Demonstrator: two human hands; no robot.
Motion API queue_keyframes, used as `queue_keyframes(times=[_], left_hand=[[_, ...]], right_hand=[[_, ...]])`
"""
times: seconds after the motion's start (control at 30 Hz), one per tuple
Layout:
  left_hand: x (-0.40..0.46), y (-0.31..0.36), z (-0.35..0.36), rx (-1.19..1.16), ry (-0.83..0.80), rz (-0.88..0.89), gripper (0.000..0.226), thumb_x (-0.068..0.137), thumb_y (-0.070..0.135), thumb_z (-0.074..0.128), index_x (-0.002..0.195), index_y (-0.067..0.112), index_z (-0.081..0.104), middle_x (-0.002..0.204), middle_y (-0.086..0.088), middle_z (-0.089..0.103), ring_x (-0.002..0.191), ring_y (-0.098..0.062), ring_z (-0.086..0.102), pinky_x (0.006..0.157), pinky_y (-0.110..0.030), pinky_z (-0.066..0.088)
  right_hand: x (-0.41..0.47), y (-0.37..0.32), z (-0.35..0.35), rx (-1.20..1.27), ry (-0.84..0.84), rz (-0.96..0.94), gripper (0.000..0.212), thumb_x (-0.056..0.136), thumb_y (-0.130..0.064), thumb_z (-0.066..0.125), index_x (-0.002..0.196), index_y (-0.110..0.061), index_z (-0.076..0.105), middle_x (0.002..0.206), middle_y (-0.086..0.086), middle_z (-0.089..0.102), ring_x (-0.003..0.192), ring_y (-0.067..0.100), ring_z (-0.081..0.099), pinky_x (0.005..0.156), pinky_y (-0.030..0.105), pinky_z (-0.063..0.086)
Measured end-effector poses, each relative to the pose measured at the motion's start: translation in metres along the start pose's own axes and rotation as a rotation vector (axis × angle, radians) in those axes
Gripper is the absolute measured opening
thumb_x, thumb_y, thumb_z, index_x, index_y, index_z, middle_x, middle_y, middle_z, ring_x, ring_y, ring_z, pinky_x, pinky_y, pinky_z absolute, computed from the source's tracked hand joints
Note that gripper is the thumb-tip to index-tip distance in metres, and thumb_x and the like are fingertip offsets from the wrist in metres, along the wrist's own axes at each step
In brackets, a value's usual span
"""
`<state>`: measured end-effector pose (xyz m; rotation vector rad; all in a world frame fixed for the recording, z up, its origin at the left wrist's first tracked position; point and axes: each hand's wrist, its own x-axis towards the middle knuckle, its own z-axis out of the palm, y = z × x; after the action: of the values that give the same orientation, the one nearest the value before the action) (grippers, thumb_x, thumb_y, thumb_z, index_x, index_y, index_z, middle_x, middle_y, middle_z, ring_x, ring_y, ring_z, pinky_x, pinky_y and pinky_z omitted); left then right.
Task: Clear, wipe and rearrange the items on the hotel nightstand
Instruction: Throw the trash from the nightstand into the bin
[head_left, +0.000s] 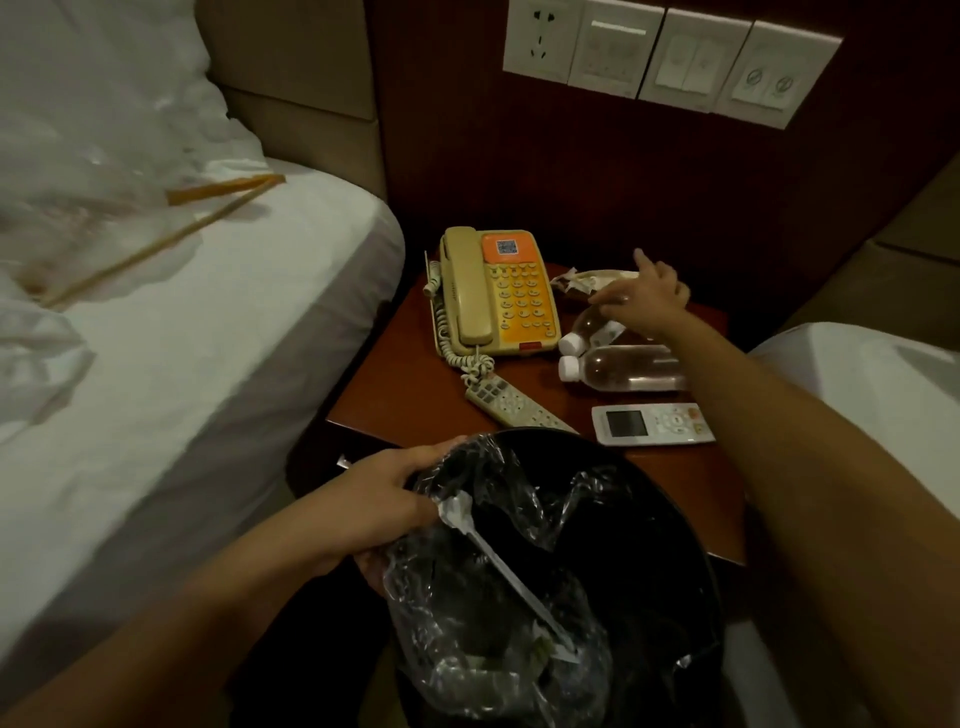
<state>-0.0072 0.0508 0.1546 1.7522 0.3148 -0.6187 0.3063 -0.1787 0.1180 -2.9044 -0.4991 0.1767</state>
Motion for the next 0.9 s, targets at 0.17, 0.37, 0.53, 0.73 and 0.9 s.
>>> queue_keyframes(times=[0.17,0.37,0.53,0.73,0.9], left_hand=[[-0.007,0.002,0.004,-0.021,0.019,-0.005,0.084,0.044,0.037,0.068,0.127,0.046,0.057,0.122,0.017,0.065,0.108,-0.007,0.064,0.095,-0.035,0.053],[-0.006,0.001,0.002,0.006,0.036,-0.020,0.087,0.045,0.035,0.067,0.129,0.051,0.052,0.126,0.007,0.064,0.106,-0.020,0.067,0.091,-0.047,0.055],[-0.007,0.008,-0.001,0.013,0.024,-0.043,0.070,0.069,0.014,0.063,0.127,0.052,0.054,0.114,-0.001,0.070,0.095,-0.028,0.071,0.083,-0.057,0.056],[-0.007,0.017,-0.003,0.063,0.007,-0.004,0.073,0.065,0.020,0.068,0.133,0.042,0.053,0.130,0.013,0.059,0.115,-0.013,0.058,0.100,-0.039,0.049],[-0.003,0.017,-0.003,0.066,-0.017,-0.019,0.067,0.080,0.009,0.064,0.132,0.049,0.050,0.120,0.007,0.066,0.098,-0.018,0.069,0.088,-0.044,0.057]], right_hand=[[0.012,0.010,0.008,0.006,0.001,0.020,0.030,0.094,-0.033,0.049,0.123,-0.028,0.059,0.131,0.013,0.045,0.118,0.036,0.036,0.095,0.046,0.031],[-0.015,0.000,-0.021,0.101,0.068,-0.107,0.025,0.090,-0.021,0.055,0.115,-0.021,0.061,0.112,0.009,0.057,0.096,0.024,0.055,0.080,0.039,0.049],[-0.120,-0.036,-0.106,0.462,0.089,-0.254,0.030,0.089,-0.010,0.059,0.119,-0.012,0.061,0.124,0.001,0.053,0.110,0.014,0.054,0.088,0.031,0.051],[-0.240,-0.057,-0.171,0.210,-0.002,-0.630,0.028,0.086,-0.046,0.054,0.105,-0.032,0.069,0.111,-0.019,0.062,0.100,0.000,0.061,0.072,0.013,0.054],[-0.268,-0.070,-0.111,0.035,-0.347,-0.789,0.024,0.087,-0.033,0.058,0.109,-0.032,0.068,0.109,-0.019,0.063,0.099,-0.009,0.053,0.081,0.002,0.041]])
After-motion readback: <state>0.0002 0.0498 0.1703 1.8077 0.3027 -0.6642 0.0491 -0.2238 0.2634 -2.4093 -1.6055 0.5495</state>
